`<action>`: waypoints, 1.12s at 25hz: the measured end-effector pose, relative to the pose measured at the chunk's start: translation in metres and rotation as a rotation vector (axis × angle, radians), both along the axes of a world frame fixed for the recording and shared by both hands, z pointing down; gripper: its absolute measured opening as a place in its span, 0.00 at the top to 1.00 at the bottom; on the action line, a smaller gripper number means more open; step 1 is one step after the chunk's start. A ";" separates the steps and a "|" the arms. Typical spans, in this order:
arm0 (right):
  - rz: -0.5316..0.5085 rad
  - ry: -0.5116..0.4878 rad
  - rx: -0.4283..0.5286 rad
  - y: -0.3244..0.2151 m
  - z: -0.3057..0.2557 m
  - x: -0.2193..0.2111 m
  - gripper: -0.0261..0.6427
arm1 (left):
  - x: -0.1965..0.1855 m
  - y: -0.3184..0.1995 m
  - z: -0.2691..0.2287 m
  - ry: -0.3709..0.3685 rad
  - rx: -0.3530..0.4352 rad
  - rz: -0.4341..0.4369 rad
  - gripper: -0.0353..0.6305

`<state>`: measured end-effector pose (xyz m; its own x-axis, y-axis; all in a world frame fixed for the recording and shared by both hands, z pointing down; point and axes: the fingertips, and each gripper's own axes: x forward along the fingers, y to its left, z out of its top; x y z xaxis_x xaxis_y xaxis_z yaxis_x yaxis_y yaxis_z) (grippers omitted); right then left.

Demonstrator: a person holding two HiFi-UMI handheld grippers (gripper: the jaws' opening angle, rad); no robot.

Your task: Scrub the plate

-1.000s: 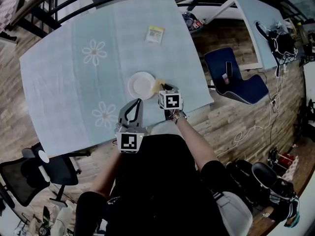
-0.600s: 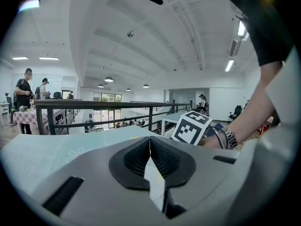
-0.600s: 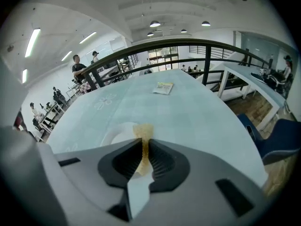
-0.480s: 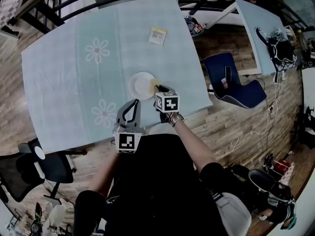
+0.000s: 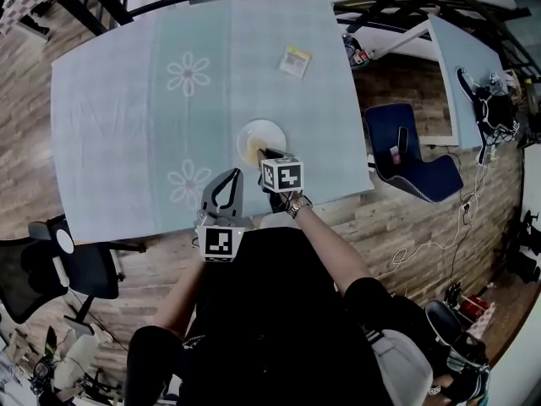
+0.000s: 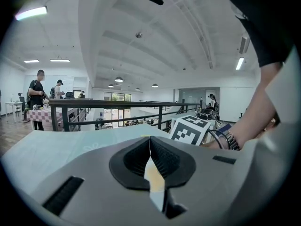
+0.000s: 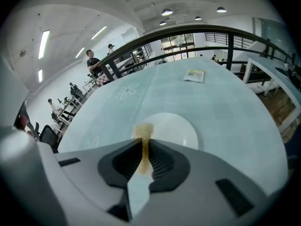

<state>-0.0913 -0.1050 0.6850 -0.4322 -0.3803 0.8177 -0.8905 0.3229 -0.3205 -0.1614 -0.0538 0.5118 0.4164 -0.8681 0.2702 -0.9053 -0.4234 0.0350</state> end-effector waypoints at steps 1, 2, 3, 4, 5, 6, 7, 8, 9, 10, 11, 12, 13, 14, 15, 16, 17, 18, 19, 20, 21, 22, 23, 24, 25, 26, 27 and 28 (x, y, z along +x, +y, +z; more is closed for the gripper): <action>-0.008 -0.002 -0.011 0.002 0.002 -0.004 0.89 | -0.002 0.000 0.000 0.001 0.000 -0.004 0.93; -0.014 -0.003 -0.022 0.003 0.004 -0.008 0.89 | -0.004 0.000 -0.001 0.002 0.000 -0.009 0.93; -0.018 -0.003 -0.031 0.004 0.006 -0.010 0.89 | -0.007 0.000 -0.002 0.001 0.000 -0.013 0.93; -0.019 -0.005 -0.040 0.005 0.008 -0.013 0.89 | -0.009 0.000 -0.002 -0.001 0.000 -0.016 0.93; -0.016 -0.007 -0.048 0.005 0.010 -0.014 0.89 | -0.011 0.000 -0.002 -0.004 -0.001 -0.020 0.93; -0.011 -0.008 -0.055 0.005 0.011 -0.015 0.89 | -0.013 0.000 -0.002 -0.007 -0.003 -0.024 0.93; -0.006 -0.005 -0.059 0.005 0.013 -0.014 0.89 | -0.015 0.000 -0.002 -0.009 -0.005 -0.027 0.93; -0.004 -0.001 -0.062 0.006 0.014 -0.014 0.89 | -0.016 0.000 -0.001 -0.010 -0.008 -0.029 0.93; -0.004 0.005 -0.065 0.006 0.016 -0.013 0.89 | -0.018 0.001 -0.001 -0.011 -0.012 -0.031 0.93; -0.003 0.010 -0.068 0.006 0.017 -0.012 0.89 | -0.018 0.001 0.000 -0.010 -0.016 -0.031 0.93; -0.001 0.013 -0.073 0.006 0.018 -0.011 0.89 | -0.018 0.001 0.002 -0.006 -0.018 -0.030 0.93; 0.000 0.015 -0.078 0.006 0.019 -0.009 0.89 | -0.017 0.001 0.003 -0.003 -0.019 -0.028 0.93; 0.002 0.018 -0.083 0.007 0.021 -0.006 0.89 | -0.015 0.001 0.003 0.000 -0.019 -0.026 0.93; 0.003 0.021 -0.087 0.008 0.023 -0.004 0.89 | -0.014 -0.001 0.002 0.001 -0.018 -0.022 0.93; 0.003 0.025 -0.091 0.008 0.025 -0.002 0.89 | -0.013 -0.002 0.002 0.002 -0.017 -0.019 0.93; 0.004 0.030 -0.094 0.009 0.026 0.000 0.89 | -0.012 -0.003 0.002 0.000 -0.017 -0.015 0.93; 0.005 0.034 -0.098 0.010 0.028 0.002 0.89 | -0.011 -0.004 0.003 -0.003 -0.016 -0.011 0.93; 0.007 0.037 -0.101 0.010 0.029 0.004 0.89 | -0.010 -0.006 0.003 -0.005 -0.014 -0.005 0.93; 0.010 0.040 -0.104 0.010 0.030 0.007 0.89 | -0.009 -0.008 0.003 -0.005 -0.012 0.001 0.93; 0.013 0.043 -0.107 0.011 0.032 0.010 0.89 | -0.007 -0.009 0.003 -0.003 -0.010 0.007 0.93; 0.016 0.045 -0.110 0.011 0.033 0.013 0.89 | -0.005 -0.010 0.002 0.000 -0.008 0.013 0.93; 0.021 0.047 -0.111 0.011 0.034 0.016 0.89 | -0.002 -0.012 0.002 0.002 -0.006 0.019 0.93; 0.027 0.048 -0.112 0.011 0.034 0.019 0.89 | 0.000 -0.013 0.001 0.004 -0.004 0.024 0.93; 0.034 0.049 -0.114 0.011 0.035 0.023 0.89 | 0.001 -0.014 0.001 0.005 -0.004 0.029 0.93; 0.039 0.050 -0.114 0.011 0.035 0.026 0.89 | 0.003 -0.015 0.001 0.007 -0.006 0.033 0.93; 0.043 0.053 -0.114 0.011 0.035 0.029 0.89 | 0.005 -0.016 0.001 0.010 -0.008 0.036 0.93; 0.044 0.059 -0.113 0.011 0.035 0.031 0.89 | 0.006 -0.017 0.001 0.010 -0.009 0.041 0.93; 0.043 0.065 -0.109 0.011 0.035 0.034 0.89 | 0.008 -0.018 0.002 0.008 -0.008 0.046 0.93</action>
